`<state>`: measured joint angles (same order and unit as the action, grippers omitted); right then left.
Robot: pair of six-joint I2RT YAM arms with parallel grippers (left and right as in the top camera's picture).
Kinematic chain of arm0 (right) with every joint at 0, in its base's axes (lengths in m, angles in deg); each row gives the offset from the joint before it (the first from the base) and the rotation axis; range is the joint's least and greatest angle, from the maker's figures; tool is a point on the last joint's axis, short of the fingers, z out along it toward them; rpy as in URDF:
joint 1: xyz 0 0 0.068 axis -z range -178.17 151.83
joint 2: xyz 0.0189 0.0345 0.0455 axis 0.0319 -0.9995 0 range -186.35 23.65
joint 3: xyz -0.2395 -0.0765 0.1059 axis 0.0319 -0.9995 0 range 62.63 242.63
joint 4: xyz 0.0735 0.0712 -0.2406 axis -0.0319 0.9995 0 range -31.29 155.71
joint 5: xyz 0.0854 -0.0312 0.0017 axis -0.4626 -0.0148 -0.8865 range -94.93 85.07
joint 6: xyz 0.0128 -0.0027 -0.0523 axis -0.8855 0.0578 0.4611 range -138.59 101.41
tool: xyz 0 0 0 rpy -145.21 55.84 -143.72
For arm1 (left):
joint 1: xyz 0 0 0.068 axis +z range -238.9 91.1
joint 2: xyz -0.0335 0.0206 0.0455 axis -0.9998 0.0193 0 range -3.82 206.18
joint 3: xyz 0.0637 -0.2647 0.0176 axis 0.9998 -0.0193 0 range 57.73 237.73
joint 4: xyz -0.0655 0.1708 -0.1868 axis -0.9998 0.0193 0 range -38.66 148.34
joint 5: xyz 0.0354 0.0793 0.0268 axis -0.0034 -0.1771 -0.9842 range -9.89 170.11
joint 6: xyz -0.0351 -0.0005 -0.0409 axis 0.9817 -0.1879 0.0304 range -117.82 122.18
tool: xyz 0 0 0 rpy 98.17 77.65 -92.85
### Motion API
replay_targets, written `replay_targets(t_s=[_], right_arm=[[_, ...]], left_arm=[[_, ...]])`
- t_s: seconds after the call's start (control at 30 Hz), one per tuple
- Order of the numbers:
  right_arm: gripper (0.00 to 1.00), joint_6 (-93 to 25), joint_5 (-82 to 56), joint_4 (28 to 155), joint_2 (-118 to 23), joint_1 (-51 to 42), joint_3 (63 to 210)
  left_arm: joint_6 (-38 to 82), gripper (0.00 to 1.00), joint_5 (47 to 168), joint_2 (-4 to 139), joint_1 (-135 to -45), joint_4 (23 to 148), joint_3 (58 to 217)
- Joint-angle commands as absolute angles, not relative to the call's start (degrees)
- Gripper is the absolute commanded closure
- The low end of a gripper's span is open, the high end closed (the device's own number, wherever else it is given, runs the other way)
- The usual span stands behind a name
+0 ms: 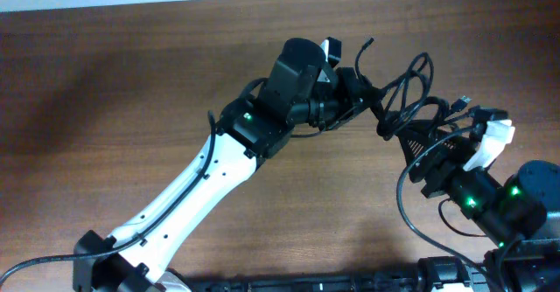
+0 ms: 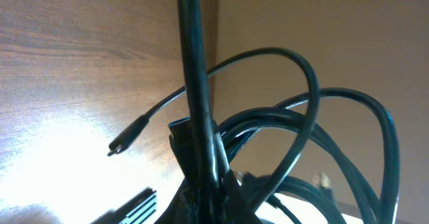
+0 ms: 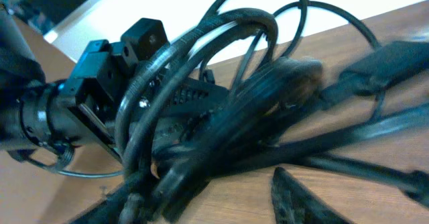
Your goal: Untangle cables
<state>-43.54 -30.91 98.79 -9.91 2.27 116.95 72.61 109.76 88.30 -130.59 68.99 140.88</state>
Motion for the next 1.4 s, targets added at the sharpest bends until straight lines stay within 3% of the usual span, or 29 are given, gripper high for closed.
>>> replay_targets(t_s=[0.0,0.1,0.17,0.23,0.37,0.43,0.47,0.67,0.8,1.2,1.37], right_arm=[[0.55,-42.5,-31.4,98.3,-10.8,2.6,117.4],[0.74,-42.4,-31.3,98.3,-10.8,2.6,117.4],[0.9,-42.4,-31.3,98.3,-10.8,2.6,117.4],[0.96,-42.4,-31.3,98.3,-10.8,2.6,117.4],[0.96,-42.4,-31.3,98.3,-10.8,2.6,117.4],[0.96,-42.4,-30.4,98.4,-10.8,2.6,117.4],[0.96,-42.4,-29.9,98.5,-10.8,2.6,117.4],[0.96,-42.4,-28.2,98.9,-10.8,2.6,117.4],[0.96,-42.4,-26.3,99.0,-10.8,2.6,117.4],[0.96,-42.9,-25.2,98.9,-10.8,2.6,117.4],[0.96,-47.1,-24.1,98.7,-10.8,2.6,117.4]], left_arm=[[73.6,1.0,112.1,86.2,-130.8,68.2,142.0],[73.6,1.0,112.1,86.2,-130.8,68.2,142.0],[73.6,0.91,112.1,86.2,-130.8,68.2,142.0],[73.5,0.75,111.8,86.2,-130.7,68.2,142.0],[68.7,0.21,110.5,86.2,-130.5,68.4,142.0],[65.2,0.05,110.3,86.2,-130.1,68.7,142.0],[63.9,0.04,110.3,86.2,-129.9,68.9,142.0],[48.2,0.07,110.7,86.2,-127.9,69.6,142.0],[33.1,0.21,113.0,86.2,-127.8,71.2,142.0],[2.3,0.22,140.2,86.2,-127.8,71.7,142.0],[-3.2,0.23,142.7,86.2,-127.8,73.0,142.0]])
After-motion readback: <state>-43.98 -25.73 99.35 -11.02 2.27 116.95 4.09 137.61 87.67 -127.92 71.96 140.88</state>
